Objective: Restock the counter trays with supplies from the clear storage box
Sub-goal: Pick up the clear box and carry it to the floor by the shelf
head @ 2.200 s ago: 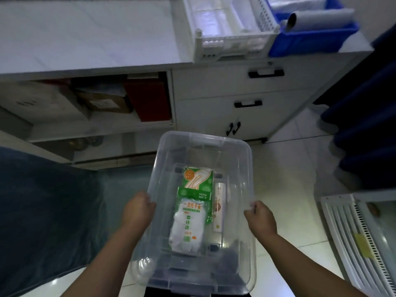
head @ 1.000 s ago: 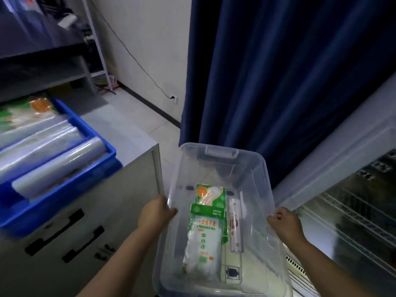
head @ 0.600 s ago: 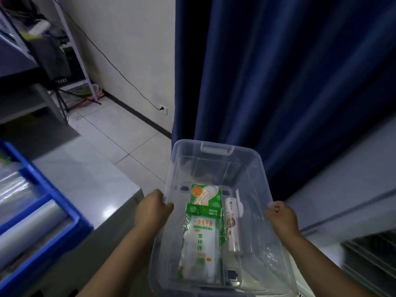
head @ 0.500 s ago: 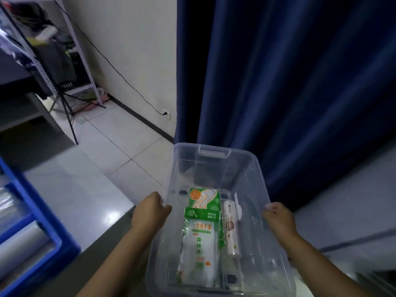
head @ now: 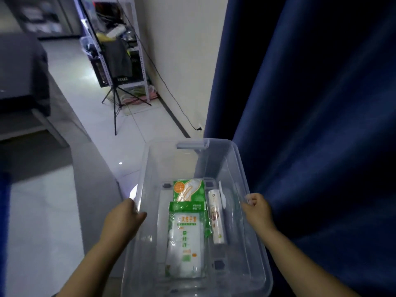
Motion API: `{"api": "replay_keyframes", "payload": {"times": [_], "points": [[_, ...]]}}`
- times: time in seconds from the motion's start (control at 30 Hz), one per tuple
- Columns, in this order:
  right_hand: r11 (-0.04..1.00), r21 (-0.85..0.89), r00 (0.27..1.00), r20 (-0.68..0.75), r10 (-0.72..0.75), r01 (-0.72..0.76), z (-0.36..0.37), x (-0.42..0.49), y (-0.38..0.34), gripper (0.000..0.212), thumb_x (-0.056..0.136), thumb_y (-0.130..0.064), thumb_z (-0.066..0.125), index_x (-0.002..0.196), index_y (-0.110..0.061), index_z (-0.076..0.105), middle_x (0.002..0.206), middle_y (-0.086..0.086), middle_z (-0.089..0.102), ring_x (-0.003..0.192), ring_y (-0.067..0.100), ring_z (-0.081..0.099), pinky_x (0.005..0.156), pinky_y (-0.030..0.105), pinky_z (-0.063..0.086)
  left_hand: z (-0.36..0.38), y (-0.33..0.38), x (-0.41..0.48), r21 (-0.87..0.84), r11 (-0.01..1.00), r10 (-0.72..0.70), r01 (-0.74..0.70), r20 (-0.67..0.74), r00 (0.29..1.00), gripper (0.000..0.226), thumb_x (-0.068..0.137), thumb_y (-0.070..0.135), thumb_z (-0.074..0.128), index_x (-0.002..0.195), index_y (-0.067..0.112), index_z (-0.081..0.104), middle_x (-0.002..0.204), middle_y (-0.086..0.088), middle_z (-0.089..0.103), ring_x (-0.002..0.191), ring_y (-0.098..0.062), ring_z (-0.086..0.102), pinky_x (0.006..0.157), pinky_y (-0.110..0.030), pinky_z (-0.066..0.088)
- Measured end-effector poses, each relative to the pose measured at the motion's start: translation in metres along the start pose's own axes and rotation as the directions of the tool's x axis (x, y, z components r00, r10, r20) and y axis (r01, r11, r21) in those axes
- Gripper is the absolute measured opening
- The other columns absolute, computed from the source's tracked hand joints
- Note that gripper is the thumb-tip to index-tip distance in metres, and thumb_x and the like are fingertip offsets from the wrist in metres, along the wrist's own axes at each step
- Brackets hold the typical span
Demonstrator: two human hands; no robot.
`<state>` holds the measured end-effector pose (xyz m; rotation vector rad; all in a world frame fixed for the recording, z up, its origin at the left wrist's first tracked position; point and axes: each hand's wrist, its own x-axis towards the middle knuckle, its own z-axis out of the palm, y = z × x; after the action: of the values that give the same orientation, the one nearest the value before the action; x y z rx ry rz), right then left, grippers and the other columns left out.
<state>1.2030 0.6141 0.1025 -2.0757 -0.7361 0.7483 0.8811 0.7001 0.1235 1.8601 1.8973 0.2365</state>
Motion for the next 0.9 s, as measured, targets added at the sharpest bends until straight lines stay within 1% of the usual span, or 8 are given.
{"api": "replay_keyframes", "payload": {"times": [0.17,0.3,0.37,0.43,0.5,0.57,0.7,0.9], "points": [[0.999,0.015,0.992,0.115,-0.053,0.051,0.040,0.068,-0.050,0.021,0.082,-0.001,0.060,0.071,-0.017,0.052,0.067,0.001,0.054,0.057,0.013,0.049,0.046,0.022,0.041,-0.014,0.004,0.054,-0.038,0.994,-0.107,0.105,-0.059,0.993,0.031,0.080,0.025,0.066,0.066,0.014,0.041,0.068,-0.006,0.049,0.065,-0.027,0.044,0.055,-0.033,0.027],[0.995,0.035,0.983,0.154,-0.103,0.099,0.079,0.118,-0.095,0.022,0.084,0.004,0.057,0.071,-0.012,0.050,0.064,0.002,0.051,0.053,0.012,0.046,0.037,0.009,0.038,-0.024,0.002,0.111,-0.088,0.984,-0.163,0.154,-0.096,0.982,0.025,0.079,0.024,0.067,0.072,0.010,0.047,0.077,-0.014,0.056,0.074,-0.035,0.056,0.059,-0.031,0.031],[0.992,0.023,0.978,0.167,-0.123,0.121,0.100,0.144,-0.120,0.021,0.084,0.002,0.057,0.072,-0.013,0.051,0.064,0.001,0.051,0.054,0.012,0.047,0.041,0.015,0.040,-0.030,0.001,0.144,-0.095,0.981,-0.181,0.171,-0.107,0.978,0.026,0.079,0.023,0.067,0.071,0.010,0.046,0.079,-0.017,0.060,0.079,-0.036,0.059,0.058,-0.031,0.030],[0.992,-0.004,0.975,0.186,-0.125,0.128,0.119,0.172,-0.145,0.016,0.085,0.000,0.058,0.075,-0.011,0.053,0.066,0.001,0.053,0.056,0.012,0.048,0.047,0.021,0.039,-0.038,0.000,0.179,-0.123,0.973,-0.211,0.197,-0.107,0.972,0.025,0.079,0.023,0.066,0.073,0.010,0.046,0.076,-0.013,0.057,0.074,-0.034,0.056,0.058,-0.031,0.029],[0.993,-0.019,0.975,0.191,-0.115,0.121,0.139,0.197,-0.167,0.016,0.085,0.001,0.058,0.074,-0.010,0.052,0.066,0.002,0.053,0.056,0.012,0.049,0.046,0.020,0.039,-0.048,0.000,0.212,-0.163,0.961,-0.243,0.225,-0.105,0.964,0.026,0.078,0.022,0.068,0.069,0.013,0.045,0.071,-0.007,0.052,0.067,-0.028,0.049,0.057,-0.031,0.028],[0.993,-0.014,0.977,0.181,-0.111,0.115,0.159,0.221,-0.187,0.025,0.083,0.004,0.057,0.067,-0.013,0.048,0.062,0.003,0.049,0.053,0.013,0.045,0.040,0.014,0.039,-0.058,0.000,0.245,-0.193,0.954,-0.252,0.227,-0.116,0.961,0.030,0.077,0.022,0.069,0.065,0.016,0.042,0.067,-0.004,0.049,0.064,-0.025,0.045,0.056,-0.030,0.029],[0.993,-0.062,0.977,0.196,-0.085,0.099,0.194,0.265,-0.216,0.020,0.082,-0.001,0.060,0.070,-0.013,0.049,0.065,0.005,0.052,0.055,0.017,0.047,0.046,0.023,0.039,-0.077,-0.003,0.304,-0.177,0.947,-0.289,0.269,-0.093,0.953,0.027,0.078,0.029,0.067,0.071,0.017,0.044,0.070,-0.003,0.051,0.066,-0.025,0.048,0.058,-0.029,0.032],[0.981,-0.090,0.952,0.271,-0.141,0.171,0.251,0.343,-0.264,0.018,0.081,-0.004,0.060,0.069,-0.012,0.050,0.066,0.001,0.051,0.057,0.013,0.045,0.050,0.026,0.036,-0.085,-0.010,0.390,-0.218,0.928,-0.334,0.301,-0.135,0.933,0.035,0.073,0.029,0.069,0.061,0.023,0.037,0.058,0.007,0.044,0.059,-0.021,0.046,0.050,-0.028,0.028]]}}
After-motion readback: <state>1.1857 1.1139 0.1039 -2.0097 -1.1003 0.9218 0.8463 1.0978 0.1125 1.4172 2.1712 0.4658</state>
